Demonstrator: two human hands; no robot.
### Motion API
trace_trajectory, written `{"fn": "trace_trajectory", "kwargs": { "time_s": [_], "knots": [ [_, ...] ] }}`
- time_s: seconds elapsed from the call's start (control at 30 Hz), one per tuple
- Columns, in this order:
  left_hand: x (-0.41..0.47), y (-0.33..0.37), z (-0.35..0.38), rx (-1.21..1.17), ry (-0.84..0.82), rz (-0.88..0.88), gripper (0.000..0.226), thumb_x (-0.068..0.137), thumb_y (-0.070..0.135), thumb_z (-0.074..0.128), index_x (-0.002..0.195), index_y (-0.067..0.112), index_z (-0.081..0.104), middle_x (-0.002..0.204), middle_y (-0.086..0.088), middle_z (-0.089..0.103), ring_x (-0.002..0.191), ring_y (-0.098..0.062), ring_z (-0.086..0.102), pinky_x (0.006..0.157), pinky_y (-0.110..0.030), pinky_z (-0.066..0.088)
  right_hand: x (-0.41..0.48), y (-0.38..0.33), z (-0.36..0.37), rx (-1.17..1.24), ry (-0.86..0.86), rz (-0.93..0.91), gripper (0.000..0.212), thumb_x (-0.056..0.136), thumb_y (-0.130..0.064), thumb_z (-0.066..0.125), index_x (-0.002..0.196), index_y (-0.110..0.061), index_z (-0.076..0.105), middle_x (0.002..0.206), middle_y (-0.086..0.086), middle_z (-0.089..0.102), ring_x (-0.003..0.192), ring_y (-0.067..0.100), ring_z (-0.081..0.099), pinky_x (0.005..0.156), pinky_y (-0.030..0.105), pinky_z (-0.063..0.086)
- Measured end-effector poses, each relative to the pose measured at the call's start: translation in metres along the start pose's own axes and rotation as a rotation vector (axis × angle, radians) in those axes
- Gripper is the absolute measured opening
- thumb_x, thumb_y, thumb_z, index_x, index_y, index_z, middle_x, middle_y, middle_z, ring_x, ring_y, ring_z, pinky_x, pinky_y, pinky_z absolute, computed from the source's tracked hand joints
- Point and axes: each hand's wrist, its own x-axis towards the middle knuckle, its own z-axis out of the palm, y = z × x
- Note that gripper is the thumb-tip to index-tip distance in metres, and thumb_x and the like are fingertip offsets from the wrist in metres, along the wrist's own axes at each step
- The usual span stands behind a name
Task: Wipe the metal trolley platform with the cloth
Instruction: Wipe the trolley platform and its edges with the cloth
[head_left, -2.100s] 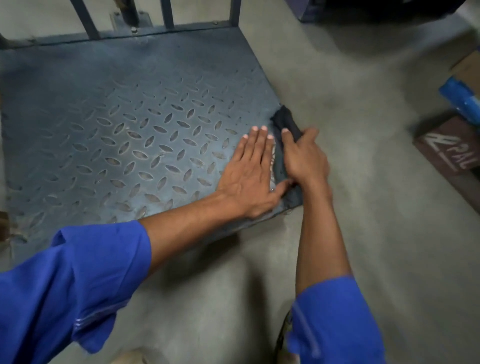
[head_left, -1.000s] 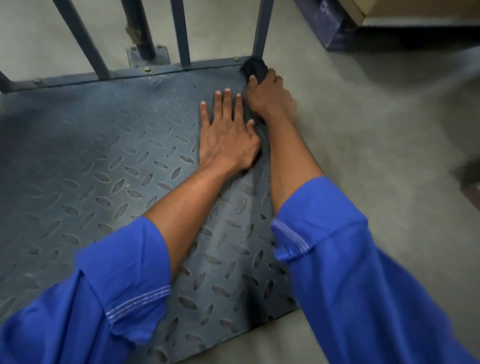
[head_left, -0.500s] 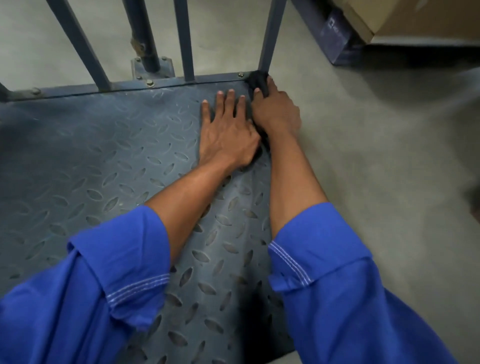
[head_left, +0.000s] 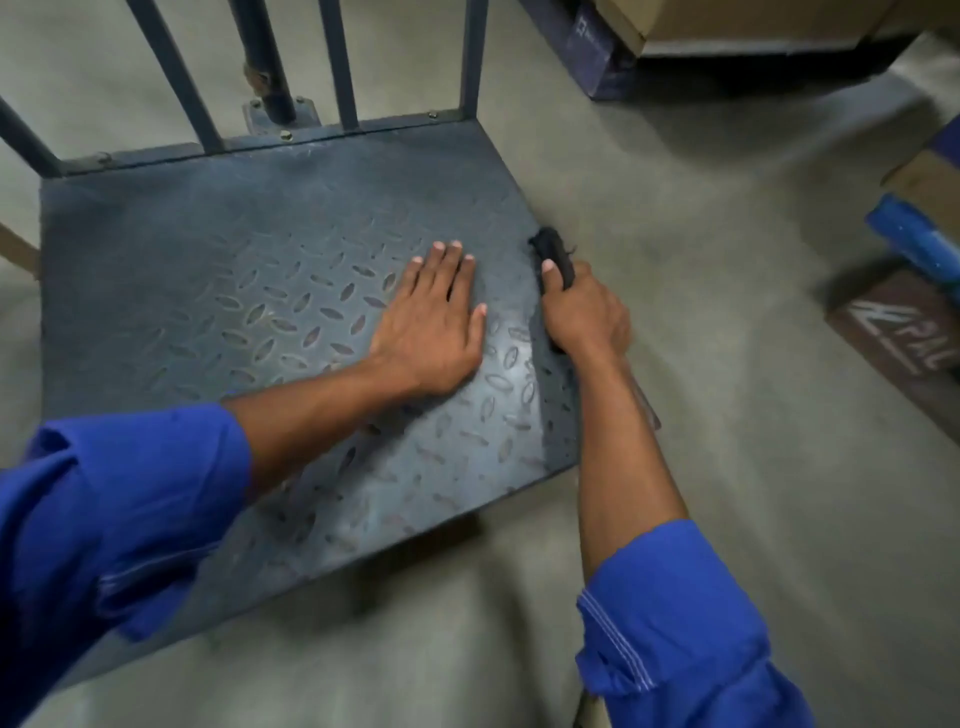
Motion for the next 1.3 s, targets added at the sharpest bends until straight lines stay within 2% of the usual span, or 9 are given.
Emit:
{"fn": "trace_trajectory", "kwargs": {
  "time_s": [0.13,0.23,0.33,0.43,0.57,0.7,0.9,1.1,1.3],
  "knots": [
    [-0.062,0.005,-0.001,0.023,-0.071,0.105,0.072,0.109,0.049,0.014,0.167,0.007,0.007,0.176,-0.013,0.000,0.163,-0.024,-0.005,0.132,-0.043,-0.004,-0.056,0.048,-0.002,-0.054,0.152,0.068,0.055,0.105,-0.061,0.033,0.133,-0.022,0.057,0.130,0.015,0.067,0.118,0.041,0.062,0.100,0.049,0.047],
    [-0.090,0.017,0.000,0.029,-0.085,0.146,0.075,0.107,0.052,0.010,0.167,0.007,0.005,0.176,-0.012,-0.002,0.162,-0.023,-0.007,0.132,-0.043,-0.003,-0.103,0.081,0.015,-0.009,0.436,0.063,0.049,0.106,-0.053,0.039,0.135,-0.020,0.061,0.127,0.012,0.067,0.114,0.039,0.061,0.097,0.048,0.046],
    [-0.117,0.022,0.003,0.042,-0.071,0.259,0.075,0.107,0.050,0.013,0.166,0.004,0.014,0.175,-0.015,0.008,0.163,-0.026,0.001,0.132,-0.044,0.003,-0.135,0.090,0.045,0.306,0.601,-0.039,0.045,0.107,-0.036,0.050,0.146,-0.014,0.059,0.150,0.013,0.054,0.142,0.040,0.045,0.115,0.047,0.038],
    [-0.149,0.007,0.003,0.066,-0.031,0.357,0.068,0.110,0.043,0.025,0.165,0.003,0.022,0.173,-0.016,0.016,0.162,-0.026,0.009,0.132,-0.046,0.011,-0.173,0.078,0.076,0.402,0.581,-0.139,0.044,0.107,-0.029,0.051,0.146,-0.009,0.058,0.164,0.011,0.040,0.158,0.044,0.014,0.126,0.058,0.020],
    [-0.189,-0.024,-0.002,0.091,-0.006,0.351,0.065,0.111,0.037,0.032,0.161,-0.005,0.028,0.172,-0.020,0.017,0.162,-0.029,0.010,0.129,-0.051,0.020,-0.245,0.037,0.112,0.468,0.419,-0.388,0.043,0.105,-0.025,0.052,0.144,-0.007,0.059,0.162,0.010,0.043,0.160,0.041,0.006,0.126,0.063,0.012],
    [-0.230,-0.052,-0.010,0.074,0.045,0.197,0.065,0.111,0.035,0.030,0.163,-0.003,0.022,0.173,-0.018,0.014,0.163,-0.028,0.008,0.130,-0.052,0.019,-0.284,0.017,0.131,0.499,0.309,-0.445,0.047,0.104,-0.028,0.050,0.147,-0.007,0.056,0.162,0.009,0.043,0.160,0.040,0.006,0.126,0.065,0.009],
    [-0.272,-0.096,-0.024,-0.017,0.111,-0.247,0.069,0.110,0.046,0.021,0.167,0.007,0.016,0.176,-0.010,0.007,0.163,-0.021,0.000,0.132,-0.043,0.004,-0.313,-0.002,0.147,0.294,0.263,-0.647,0.050,0.107,-0.034,0.047,0.152,-0.012,0.051,0.162,0.005,0.043,0.159,0.037,0.015,0.126,0.064,0.007],
    [-0.255,-0.155,-0.043,-0.060,0.061,-0.308,0.070,0.109,0.050,0.024,0.168,0.013,0.015,0.176,-0.006,0.007,0.163,-0.019,-0.001,0.132,-0.041,0.001,-0.348,-0.027,0.160,0.184,0.194,-0.817,0.052,0.105,-0.039,0.051,0.153,-0.020,0.050,0.163,0.001,0.043,0.158,0.032,0.024,0.127,0.059,0.010],
    [-0.227,-0.183,-0.056,-0.058,0.043,-0.356,0.076,0.108,0.058,0.027,0.168,0.014,0.012,0.176,-0.007,0.004,0.163,-0.021,-0.002,0.132,-0.040,0.000,-0.365,-0.034,0.167,0.120,0.099,-1.034,0.058,0.099,-0.030,0.065,0.154,-0.028,0.049,0.164,-0.002,0.040,0.158,0.030,0.024,0.127,0.056,0.013]
  ]
}}
